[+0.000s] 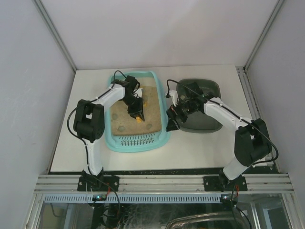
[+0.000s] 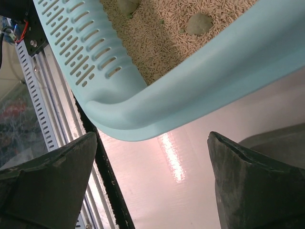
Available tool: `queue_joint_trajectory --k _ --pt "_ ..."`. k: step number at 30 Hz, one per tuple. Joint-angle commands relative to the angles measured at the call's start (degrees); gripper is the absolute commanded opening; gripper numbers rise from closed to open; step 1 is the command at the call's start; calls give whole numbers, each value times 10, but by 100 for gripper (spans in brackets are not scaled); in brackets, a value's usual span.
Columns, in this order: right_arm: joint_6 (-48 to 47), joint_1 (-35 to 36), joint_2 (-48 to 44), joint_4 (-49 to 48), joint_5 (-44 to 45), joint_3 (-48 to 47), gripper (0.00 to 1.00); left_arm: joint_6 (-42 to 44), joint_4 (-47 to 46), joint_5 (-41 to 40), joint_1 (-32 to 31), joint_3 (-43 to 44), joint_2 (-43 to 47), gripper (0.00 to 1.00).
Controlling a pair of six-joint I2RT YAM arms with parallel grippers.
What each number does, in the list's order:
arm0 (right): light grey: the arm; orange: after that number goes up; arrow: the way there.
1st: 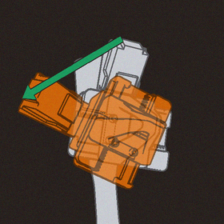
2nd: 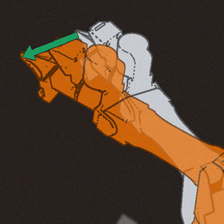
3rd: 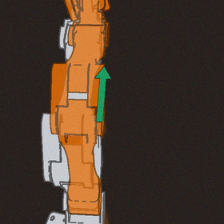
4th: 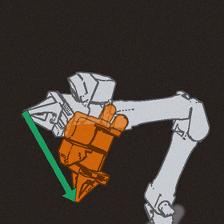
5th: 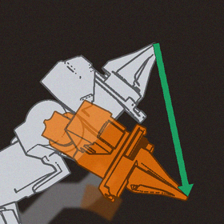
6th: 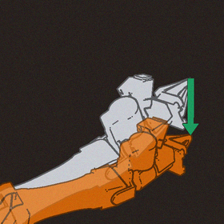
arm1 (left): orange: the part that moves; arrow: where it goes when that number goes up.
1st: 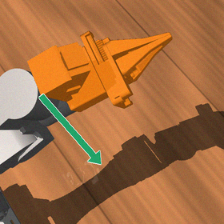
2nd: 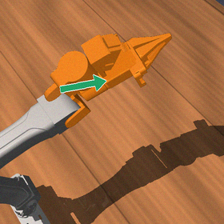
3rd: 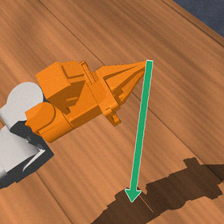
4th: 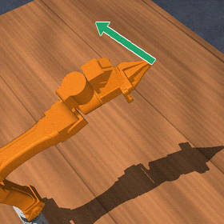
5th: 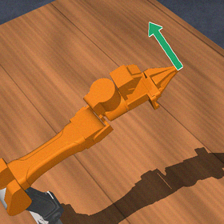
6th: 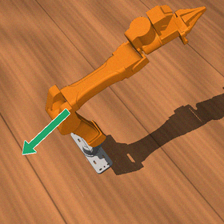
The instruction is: Clean the litter box
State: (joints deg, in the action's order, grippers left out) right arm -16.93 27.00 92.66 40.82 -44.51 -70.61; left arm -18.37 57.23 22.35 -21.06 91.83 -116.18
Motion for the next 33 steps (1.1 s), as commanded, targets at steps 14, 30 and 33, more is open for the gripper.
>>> queue_joint_trajectory --k 14,30,33 --pt "2 -47 -33 -36 -19 31 100 -11 -133 230 -4 -80 54 0" --pt "9 -104 -20 -31 -46 33 100 -44 -213 245 44 -234 243 0" --pt "10 -119 -20 -28 -62 32 100 -53 -249 245 45 -269 297 0"
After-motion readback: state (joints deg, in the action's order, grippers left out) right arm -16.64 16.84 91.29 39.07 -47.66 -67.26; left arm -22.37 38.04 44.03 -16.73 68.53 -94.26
